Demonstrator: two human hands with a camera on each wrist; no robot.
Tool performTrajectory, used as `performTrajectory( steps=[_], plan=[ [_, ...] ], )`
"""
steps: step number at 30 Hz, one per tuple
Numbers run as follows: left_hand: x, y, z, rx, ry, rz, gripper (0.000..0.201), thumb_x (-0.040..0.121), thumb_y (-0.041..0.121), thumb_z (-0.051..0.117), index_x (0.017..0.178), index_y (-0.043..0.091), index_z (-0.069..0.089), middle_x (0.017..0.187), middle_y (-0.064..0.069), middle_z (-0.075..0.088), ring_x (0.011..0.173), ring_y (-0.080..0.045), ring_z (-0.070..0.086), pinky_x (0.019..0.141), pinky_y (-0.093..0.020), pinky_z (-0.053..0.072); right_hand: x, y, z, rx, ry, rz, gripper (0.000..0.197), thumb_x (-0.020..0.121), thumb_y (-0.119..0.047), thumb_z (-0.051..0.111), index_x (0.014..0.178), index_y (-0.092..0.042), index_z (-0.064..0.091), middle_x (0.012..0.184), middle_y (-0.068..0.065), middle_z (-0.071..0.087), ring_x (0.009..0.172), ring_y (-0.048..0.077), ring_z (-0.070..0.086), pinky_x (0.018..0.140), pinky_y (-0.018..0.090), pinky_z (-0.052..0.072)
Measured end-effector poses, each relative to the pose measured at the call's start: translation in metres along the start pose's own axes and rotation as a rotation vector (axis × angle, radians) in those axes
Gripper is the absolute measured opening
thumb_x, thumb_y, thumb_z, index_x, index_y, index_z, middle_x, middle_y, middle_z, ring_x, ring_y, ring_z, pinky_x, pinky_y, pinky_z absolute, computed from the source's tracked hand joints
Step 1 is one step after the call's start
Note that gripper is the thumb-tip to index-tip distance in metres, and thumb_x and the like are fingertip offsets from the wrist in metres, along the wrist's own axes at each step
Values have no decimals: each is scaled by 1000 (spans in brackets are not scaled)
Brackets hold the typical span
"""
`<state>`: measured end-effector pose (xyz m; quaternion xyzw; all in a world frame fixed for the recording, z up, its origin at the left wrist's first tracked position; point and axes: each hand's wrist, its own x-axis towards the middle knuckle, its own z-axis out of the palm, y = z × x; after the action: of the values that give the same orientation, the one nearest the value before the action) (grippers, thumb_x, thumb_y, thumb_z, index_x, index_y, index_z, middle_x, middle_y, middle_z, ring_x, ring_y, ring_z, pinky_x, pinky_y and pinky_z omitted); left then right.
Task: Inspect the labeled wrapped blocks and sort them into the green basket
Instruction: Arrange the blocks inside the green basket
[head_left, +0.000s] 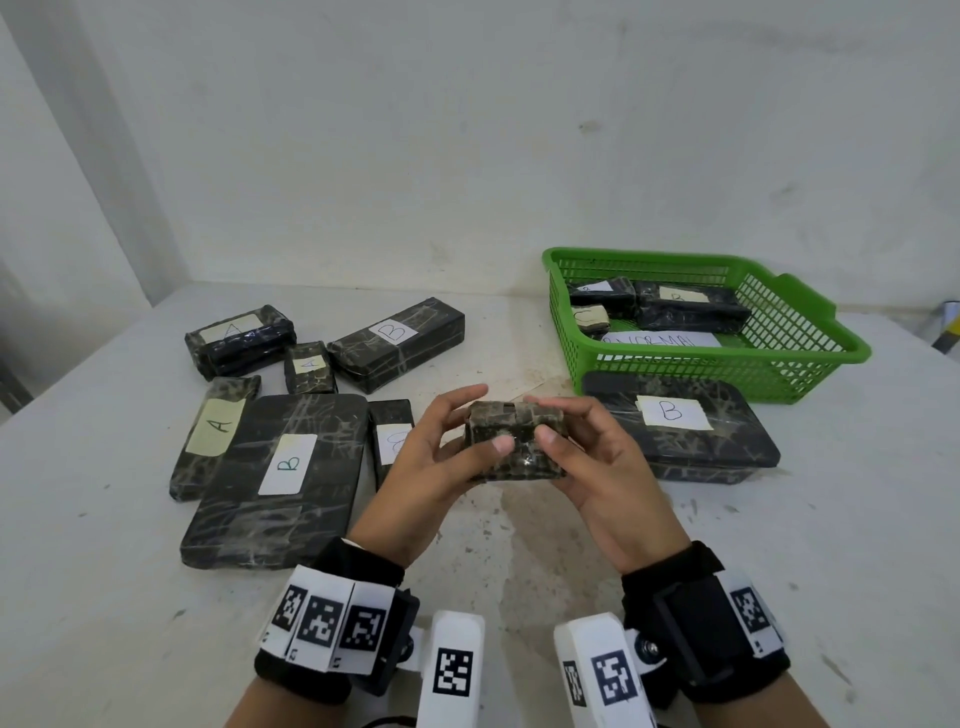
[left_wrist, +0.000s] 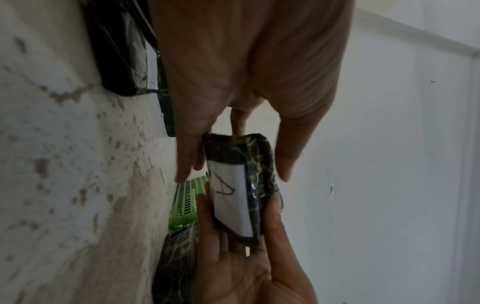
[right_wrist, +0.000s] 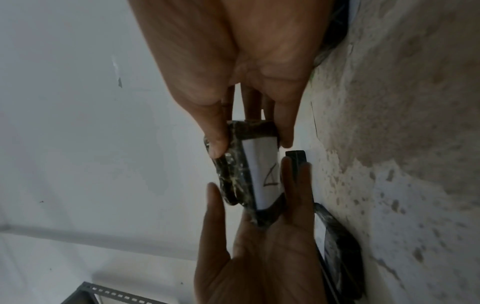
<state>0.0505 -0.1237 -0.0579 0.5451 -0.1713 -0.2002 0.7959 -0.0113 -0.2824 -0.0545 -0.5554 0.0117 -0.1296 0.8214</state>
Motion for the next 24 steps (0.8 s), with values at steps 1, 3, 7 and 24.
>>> performTrajectory(
  steps=[1, 3, 7, 24],
  plan=[
    [0, 0, 1, -10, 12, -22, 57, 76, 25, 72, 130, 20, 55, 128, -9, 60, 108, -21, 67, 85, -32, 57, 0, 0, -1, 33, -16, -1, 37, 70, -20, 74, 105, -12, 65, 120, 3, 69, 111, 21, 65, 92, 43, 56],
    [0, 2, 4, -20, 45, -62, 55, 83, 40, 72, 131, 19, 54, 128, -12, 60, 111, -22, 66, 84, -34, 58, 1, 0, -2, 97, -32, 5, 39, 67, -18, 76, 104, -13, 65, 131, 1, 64, 119, 19, 62, 93, 39, 56],
    [1, 2, 5, -42, 81, -60, 40, 84, 30, 61, 117, 6, 61, 114, -16, 67, 96, -27, 71, 72, -32, 59, 0, -4, -2, 63, -41, -17, 46, 73, -7, 71, 117, -12, 58, 133, -3, 63, 124, 19, 58, 97, 37, 54],
    [0, 1, 2, 46, 141, 91, 25, 82, 30, 61, 99, 15, 72, 101, -13, 67, 93, -24, 67, 68, -33, 58, -1, -3, 2, 10, -49, 121, 41, 84, -14, 72, 122, -7, 60, 118, 11, 69, 105, 21, 68, 86, 34, 58]
  ],
)
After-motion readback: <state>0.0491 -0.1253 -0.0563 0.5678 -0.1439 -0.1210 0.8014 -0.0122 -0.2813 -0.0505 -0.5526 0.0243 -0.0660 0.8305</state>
